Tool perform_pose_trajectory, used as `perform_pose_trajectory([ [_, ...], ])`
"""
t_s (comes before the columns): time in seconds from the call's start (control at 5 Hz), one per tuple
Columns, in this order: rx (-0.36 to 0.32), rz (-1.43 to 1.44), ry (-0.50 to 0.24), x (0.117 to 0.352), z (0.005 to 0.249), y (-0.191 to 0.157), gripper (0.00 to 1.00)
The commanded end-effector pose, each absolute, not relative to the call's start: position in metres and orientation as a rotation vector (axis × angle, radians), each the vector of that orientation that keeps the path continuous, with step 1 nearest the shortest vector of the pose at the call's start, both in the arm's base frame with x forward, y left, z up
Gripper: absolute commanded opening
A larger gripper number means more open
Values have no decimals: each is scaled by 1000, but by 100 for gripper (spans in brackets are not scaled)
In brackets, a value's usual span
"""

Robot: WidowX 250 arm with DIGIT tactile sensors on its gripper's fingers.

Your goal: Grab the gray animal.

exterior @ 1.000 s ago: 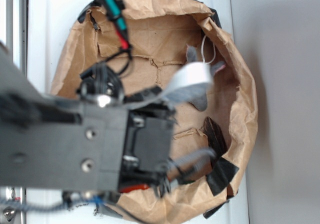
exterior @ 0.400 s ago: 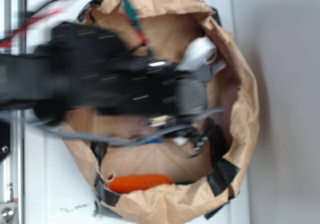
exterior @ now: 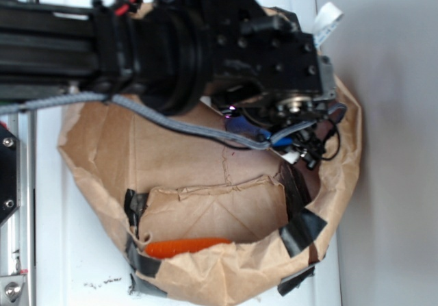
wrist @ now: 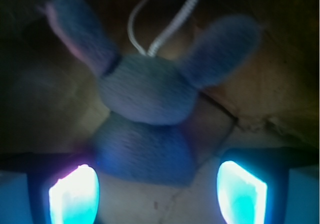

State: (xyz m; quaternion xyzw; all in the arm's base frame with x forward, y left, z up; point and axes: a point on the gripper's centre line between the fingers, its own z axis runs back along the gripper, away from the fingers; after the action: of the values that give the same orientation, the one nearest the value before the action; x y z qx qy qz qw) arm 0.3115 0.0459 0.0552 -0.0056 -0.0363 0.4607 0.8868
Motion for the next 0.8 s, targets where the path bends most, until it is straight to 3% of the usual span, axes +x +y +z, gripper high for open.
perform_pose_trajectory([
  [0.0, 23, 1071, -185, 329, 57, 66, 100],
  [0.2, 2, 1083, -173, 336, 48, 59, 100],
  [0.4, 95, 1092, -208, 343, 29, 42, 100],
  [0.6, 77, 1071, -201, 335, 35, 39, 0],
])
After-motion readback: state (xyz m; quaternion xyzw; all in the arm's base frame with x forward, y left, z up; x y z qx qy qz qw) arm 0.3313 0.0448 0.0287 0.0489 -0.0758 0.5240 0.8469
